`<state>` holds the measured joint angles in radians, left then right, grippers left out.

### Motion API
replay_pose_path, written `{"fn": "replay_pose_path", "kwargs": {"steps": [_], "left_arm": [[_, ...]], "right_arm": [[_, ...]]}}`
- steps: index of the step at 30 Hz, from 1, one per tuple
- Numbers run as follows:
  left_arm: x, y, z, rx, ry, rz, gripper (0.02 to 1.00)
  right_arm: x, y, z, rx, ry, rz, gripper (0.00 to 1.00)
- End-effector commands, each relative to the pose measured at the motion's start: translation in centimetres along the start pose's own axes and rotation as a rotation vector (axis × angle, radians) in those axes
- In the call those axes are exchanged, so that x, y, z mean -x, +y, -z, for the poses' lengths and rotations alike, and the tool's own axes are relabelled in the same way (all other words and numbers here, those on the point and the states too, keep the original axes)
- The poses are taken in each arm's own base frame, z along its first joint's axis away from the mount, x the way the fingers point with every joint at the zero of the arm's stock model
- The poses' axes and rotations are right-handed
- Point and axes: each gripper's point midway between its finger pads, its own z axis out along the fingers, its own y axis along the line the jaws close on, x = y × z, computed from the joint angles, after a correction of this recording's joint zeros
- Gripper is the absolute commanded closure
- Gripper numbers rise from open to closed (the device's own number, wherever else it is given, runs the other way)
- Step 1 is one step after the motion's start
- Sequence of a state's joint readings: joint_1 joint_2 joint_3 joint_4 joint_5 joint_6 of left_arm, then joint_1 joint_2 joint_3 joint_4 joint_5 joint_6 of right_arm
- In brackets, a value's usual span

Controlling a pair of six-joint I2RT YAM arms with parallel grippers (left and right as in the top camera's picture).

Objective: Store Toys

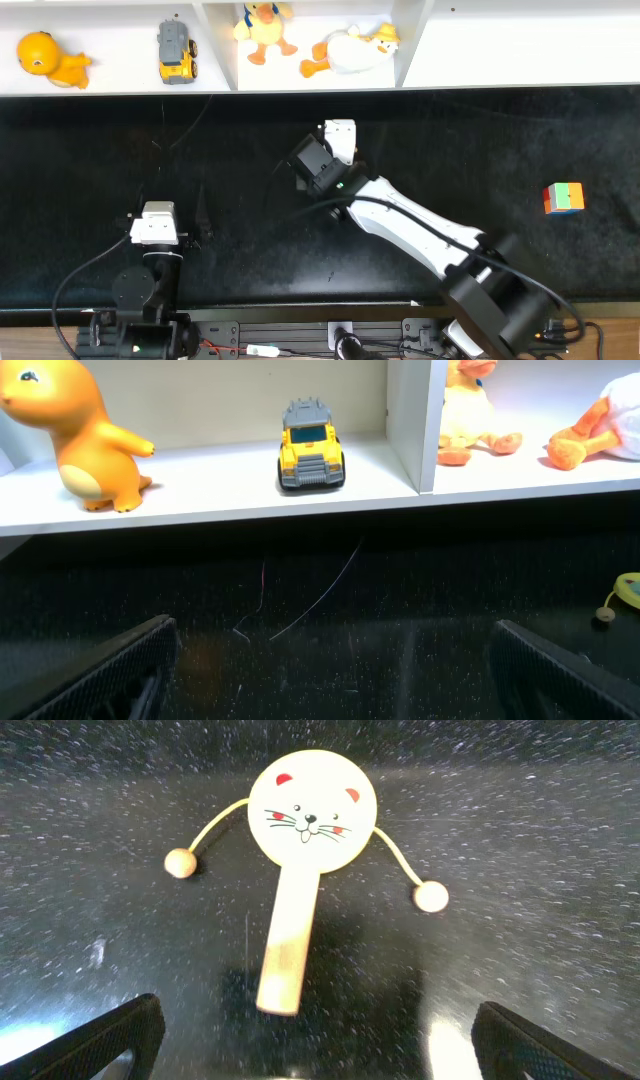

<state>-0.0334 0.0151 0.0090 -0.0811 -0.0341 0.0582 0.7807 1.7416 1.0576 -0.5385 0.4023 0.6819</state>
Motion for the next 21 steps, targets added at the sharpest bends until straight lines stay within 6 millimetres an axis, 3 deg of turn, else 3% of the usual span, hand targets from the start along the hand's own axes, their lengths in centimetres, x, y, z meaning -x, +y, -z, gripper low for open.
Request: {"fn": "replay_pose_path", "kwargs": {"steps": [1,9,12,21], "left_arm": [[0.2,-0.3,0.1,-0.015,-0.01,0.013,0.02],[0.2,-0.3,0.1,-0.015,-0.01,0.013,0.02],[0.2,-0.3,0.1,-0.015,-0.01,0.013,0.02],[0.2,-0.3,0.1,-0.015,-0.01,0.013,0.02]], "right_arm": [[0.1,0.3,-0.7,-0.021,-0.005,-0.023,0.027],[-0.9,-0.1,-2.2,-0.059,0.02,-0.017,0.069],[-0.8,0.0,-2.5,-0.062,0.009,-0.018,0.218],[0.1,0.8,-2.5,-0.032,-0.028,-0.038,0.516]]}}
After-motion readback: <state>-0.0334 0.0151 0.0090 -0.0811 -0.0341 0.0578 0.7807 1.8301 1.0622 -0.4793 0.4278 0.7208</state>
